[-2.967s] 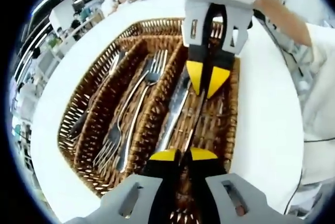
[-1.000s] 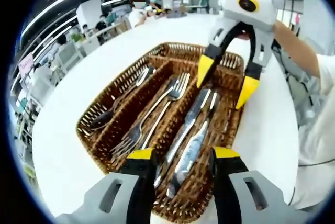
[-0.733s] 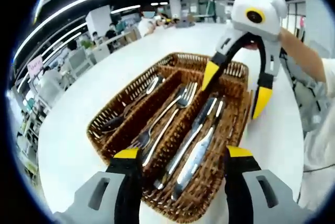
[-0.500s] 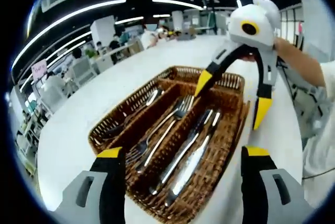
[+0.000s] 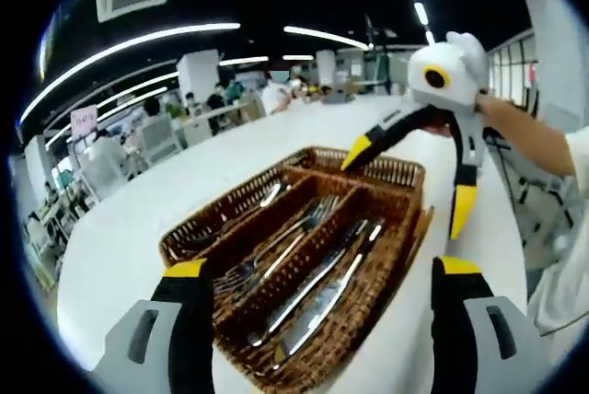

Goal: Arrange the knives, forks, and spoons in their matching storage slots by inserting each utensil handle-first until every utensil is classified and aligned in the correct compartment

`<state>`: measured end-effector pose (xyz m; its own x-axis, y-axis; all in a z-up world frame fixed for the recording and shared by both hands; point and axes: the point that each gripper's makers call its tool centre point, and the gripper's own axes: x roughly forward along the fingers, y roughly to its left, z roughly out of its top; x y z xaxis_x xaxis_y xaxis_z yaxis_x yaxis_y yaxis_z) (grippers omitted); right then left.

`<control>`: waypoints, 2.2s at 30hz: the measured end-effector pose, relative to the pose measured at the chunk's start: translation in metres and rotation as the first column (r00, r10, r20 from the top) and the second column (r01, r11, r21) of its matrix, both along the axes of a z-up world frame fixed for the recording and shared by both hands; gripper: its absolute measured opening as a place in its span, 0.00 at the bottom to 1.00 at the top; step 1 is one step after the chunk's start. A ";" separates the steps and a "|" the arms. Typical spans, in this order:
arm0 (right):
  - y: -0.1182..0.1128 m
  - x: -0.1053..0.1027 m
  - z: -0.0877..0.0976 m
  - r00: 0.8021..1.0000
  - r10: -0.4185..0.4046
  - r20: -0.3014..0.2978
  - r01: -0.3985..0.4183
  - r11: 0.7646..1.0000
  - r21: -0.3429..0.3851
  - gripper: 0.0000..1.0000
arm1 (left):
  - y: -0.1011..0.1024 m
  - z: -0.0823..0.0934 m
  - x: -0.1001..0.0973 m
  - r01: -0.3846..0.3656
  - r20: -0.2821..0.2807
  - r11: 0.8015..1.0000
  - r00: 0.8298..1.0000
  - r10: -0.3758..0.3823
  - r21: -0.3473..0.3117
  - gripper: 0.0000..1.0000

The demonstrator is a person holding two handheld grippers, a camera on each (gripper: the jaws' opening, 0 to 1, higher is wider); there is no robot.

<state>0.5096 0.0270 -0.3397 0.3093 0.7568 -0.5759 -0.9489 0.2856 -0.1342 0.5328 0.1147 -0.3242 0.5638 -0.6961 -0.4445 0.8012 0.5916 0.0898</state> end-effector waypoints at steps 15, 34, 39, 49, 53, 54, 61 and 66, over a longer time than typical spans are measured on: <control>-0.022 -0.005 0.001 0.996 -0.083 0.024 0.079 0.989 0.129 0.95 | -0.003 0.000 -0.023 -0.026 0.017 0.990 0.999 0.029 -0.142 1.00; -0.047 -0.019 0.001 0.988 -0.153 0.025 0.144 0.966 0.216 0.95 | -0.003 0.006 -0.043 -0.047 0.102 0.980 0.992 0.068 -0.194 1.00; -0.053 -0.029 0.002 0.986 -0.165 0.027 0.154 0.959 0.237 0.95 | -0.001 -0.002 -0.051 -0.044 0.094 0.976 0.993 0.065 -0.214 1.00; -0.066 -0.044 0.004 0.979 -0.197 0.048 0.178 0.949 0.260 0.95 | 0.005 -0.008 -0.066 -0.085 0.064 0.975 0.993 0.100 -0.206 1.00; -0.072 -0.049 -0.002 0.976 -0.210 0.053 0.191 0.949 0.250 0.95 | 0.009 -0.004 -0.070 -0.117 0.073 0.968 0.988 0.136 -0.224 1.00; -0.074 -0.051 -0.004 0.976 -0.213 0.054 0.193 0.950 0.247 0.95 | 0.008 -0.003 -0.074 -0.125 0.079 0.964 0.986 0.147 -0.233 1.00; -0.082 -0.068 -0.010 0.972 -0.233 0.042 0.215 0.942 0.257 0.95 | 0.009 -0.011 -0.084 -0.145 0.078 0.957 0.982 0.170 -0.250 0.99; -0.084 -0.079 -0.015 0.970 -0.241 0.021 0.226 0.933 0.281 0.90 | 0.010 -0.010 -0.092 -0.162 0.092 0.951 0.977 0.192 -0.262 0.97</control>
<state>0.4306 -0.0570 -0.3545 0.5213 0.7854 -0.3338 -0.8444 0.5314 -0.0683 0.4407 0.1251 -0.3341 0.7248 -0.6612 -0.1933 0.6747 0.7381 0.0050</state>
